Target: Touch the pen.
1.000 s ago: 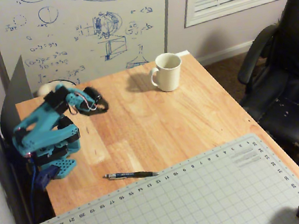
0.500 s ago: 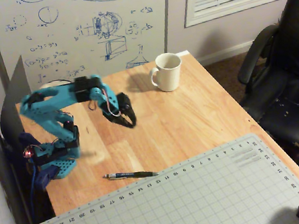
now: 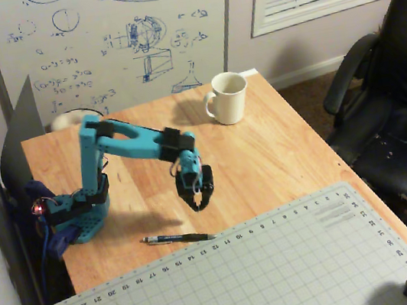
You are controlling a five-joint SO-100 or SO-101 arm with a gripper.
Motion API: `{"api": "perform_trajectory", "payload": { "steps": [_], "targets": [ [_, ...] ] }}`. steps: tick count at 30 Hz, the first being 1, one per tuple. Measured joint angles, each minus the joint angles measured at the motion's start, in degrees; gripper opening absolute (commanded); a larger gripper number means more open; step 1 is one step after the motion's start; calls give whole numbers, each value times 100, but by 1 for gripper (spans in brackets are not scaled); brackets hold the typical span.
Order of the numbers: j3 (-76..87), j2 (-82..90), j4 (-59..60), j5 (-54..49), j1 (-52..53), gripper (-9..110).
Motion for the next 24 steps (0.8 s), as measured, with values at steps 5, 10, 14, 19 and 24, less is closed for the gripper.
{"api": "perform_trajectory", "payload": {
  "steps": [5, 10, 14, 19, 24],
  "targets": [
    [-360, -483, 0, 0, 264, 1],
    [-378, -527, 0, 0, 554, 1],
    [-378, -527, 0, 0, 615, 1],
    [-396, -615, 0, 0, 756, 1],
    [-396, -624, 0, 0, 809, 1]
  ]
}}
